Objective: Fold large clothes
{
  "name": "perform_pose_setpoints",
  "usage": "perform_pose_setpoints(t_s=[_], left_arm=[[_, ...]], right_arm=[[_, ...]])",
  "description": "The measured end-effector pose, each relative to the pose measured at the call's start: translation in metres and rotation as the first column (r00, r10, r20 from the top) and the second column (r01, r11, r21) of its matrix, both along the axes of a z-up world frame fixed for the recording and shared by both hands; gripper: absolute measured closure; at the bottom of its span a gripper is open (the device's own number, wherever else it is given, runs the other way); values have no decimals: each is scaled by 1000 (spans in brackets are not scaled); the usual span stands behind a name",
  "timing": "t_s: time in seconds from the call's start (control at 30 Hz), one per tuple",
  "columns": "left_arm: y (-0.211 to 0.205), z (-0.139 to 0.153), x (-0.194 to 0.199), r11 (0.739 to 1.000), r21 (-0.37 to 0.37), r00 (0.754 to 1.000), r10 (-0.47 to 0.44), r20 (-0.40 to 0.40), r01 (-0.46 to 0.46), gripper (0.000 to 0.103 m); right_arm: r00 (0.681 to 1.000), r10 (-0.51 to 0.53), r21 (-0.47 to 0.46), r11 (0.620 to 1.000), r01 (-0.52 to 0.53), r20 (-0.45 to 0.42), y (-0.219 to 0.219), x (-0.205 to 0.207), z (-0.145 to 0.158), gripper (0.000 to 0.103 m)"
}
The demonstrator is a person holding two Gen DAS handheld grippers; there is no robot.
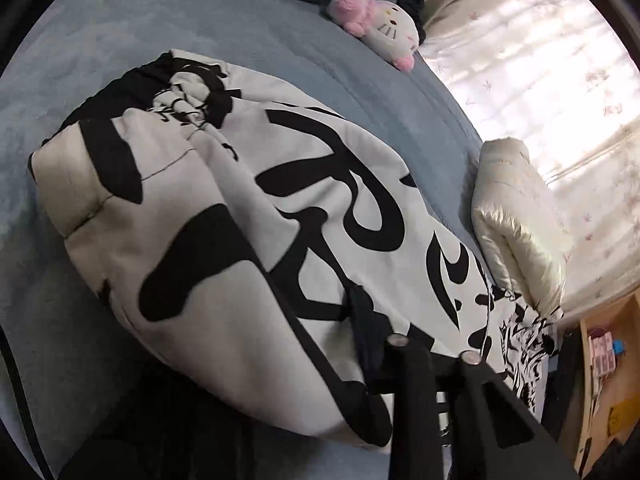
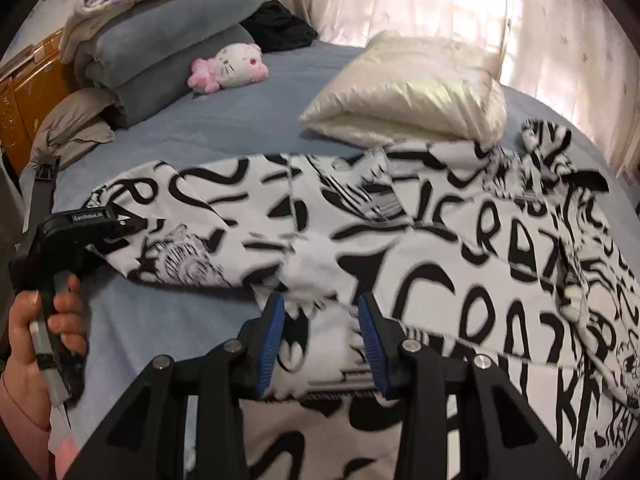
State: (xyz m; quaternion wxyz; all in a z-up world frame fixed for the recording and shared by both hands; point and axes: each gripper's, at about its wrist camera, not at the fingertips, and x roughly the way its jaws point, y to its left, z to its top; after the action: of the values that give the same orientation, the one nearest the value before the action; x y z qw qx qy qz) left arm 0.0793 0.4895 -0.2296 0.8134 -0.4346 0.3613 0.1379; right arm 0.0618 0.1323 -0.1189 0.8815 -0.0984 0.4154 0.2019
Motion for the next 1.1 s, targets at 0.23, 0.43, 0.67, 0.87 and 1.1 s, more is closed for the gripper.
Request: perform_pose_setpoints(t_s=[0.23,0.43,0.67,0.87,1.1], left_arm=[[-12,23,2,995,101,996,19,-84,-11,98],[-68,109,8,952,305,999,-17,-29,25,99],[-180,204,28,855,501,981,-187,50,137,99],[-302,244,54,768,568,915,-398,62,295,99],[-425,207,78,656,576,817,-575,-38,488,99]], right_arm=[[997,-80,50,995,81,-16,-43,-1,10,65],[989,-149,121,982,147,14,-94,-6,28,65],[962,-272,191,945,267,1,-173,-11,34,65],[918,-397,250,888,386,-6,-247,-23,33,65],[856,-514,295,812,503,-44,-319,-35,25,65]])
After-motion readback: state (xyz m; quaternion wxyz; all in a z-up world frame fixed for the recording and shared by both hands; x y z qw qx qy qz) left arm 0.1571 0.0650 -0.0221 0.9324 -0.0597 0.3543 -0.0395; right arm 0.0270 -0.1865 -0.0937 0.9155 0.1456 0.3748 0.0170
